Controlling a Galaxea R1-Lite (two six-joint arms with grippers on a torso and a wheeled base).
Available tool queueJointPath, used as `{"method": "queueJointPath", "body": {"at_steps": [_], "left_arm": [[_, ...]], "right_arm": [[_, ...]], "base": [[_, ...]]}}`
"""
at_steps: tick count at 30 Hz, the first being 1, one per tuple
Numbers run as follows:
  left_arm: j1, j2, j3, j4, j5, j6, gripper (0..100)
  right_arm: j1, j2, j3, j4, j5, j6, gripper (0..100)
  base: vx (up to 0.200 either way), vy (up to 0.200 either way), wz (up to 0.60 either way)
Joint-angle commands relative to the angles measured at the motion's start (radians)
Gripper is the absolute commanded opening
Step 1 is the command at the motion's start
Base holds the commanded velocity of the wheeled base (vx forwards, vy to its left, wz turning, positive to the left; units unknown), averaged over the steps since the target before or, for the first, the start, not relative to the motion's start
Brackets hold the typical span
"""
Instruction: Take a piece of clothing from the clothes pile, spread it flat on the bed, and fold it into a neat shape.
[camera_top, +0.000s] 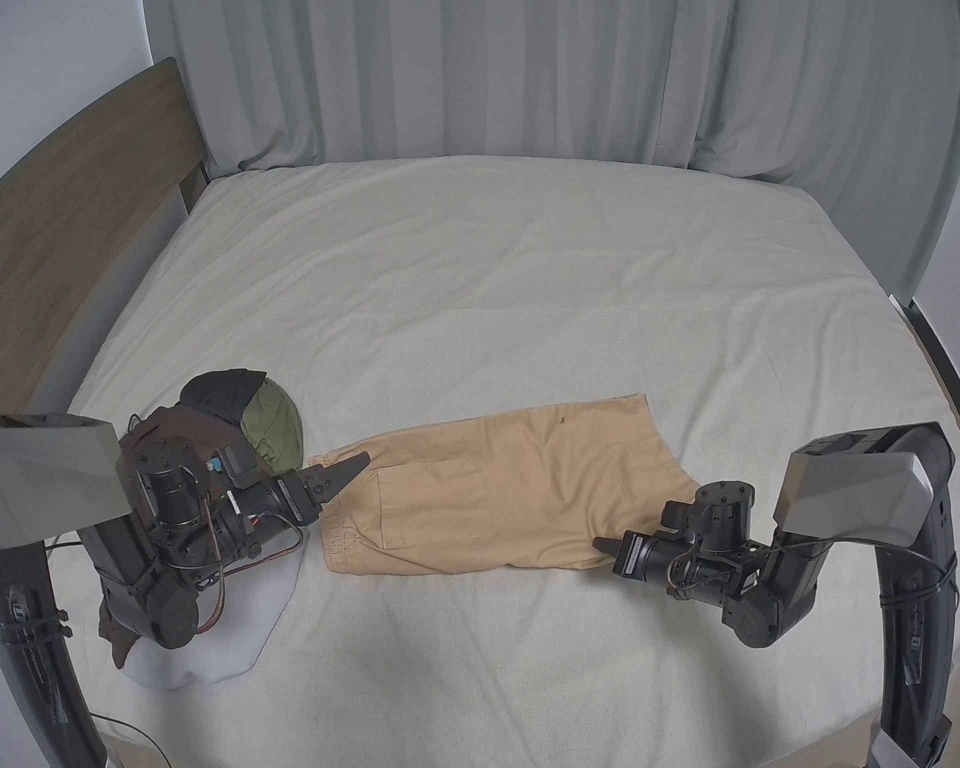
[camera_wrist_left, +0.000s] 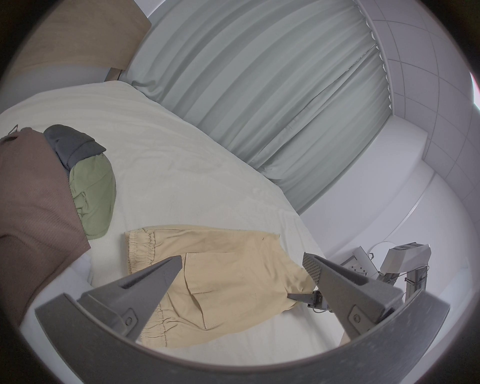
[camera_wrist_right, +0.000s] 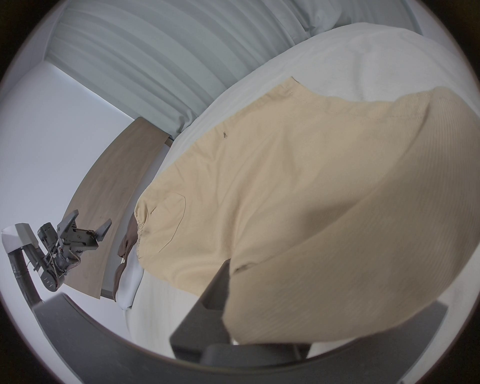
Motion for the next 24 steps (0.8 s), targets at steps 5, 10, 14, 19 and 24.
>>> {"method": "queueJointPath", "body": {"at_steps": [5, 10, 14, 19, 24], "left_arm": [[0.0, -0.006, 0.018, -0.001, -0.023, 0.0, 100], [0.001, -0.002, 0.02, -0.001, -0.023, 0.0, 100], [0.001, 0.001, 0.02, -0.001, -0.023, 0.0, 100], [0.001, -0.001, 0.02, -0.001, -0.023, -0.001, 100], [0.001, 0.001, 0.02, -0.001, -0.023, 0.0, 100]], "right_arm": [[0.0, -0.057, 0.088, -0.001, 0.0, -0.001, 0], [0.0, -0.075, 0.144, -0.002, 0.0, -0.007, 0], [0.0, -0.089, 0.197, -0.002, 0.0, -0.014, 0], [-0.003, -0.11, 0.278, -0.007, 0.0, -0.028, 0], [-0.009, -0.103, 0.35, -0.048, -0.003, -0.051, 0]], "base": [[0.0, 0.0, 0.0], [0.0, 0.0, 0.0], [0.0, 0.0, 0.0], [0.0, 0.0, 0.0], [0.0, 0.0, 0.0]]}}
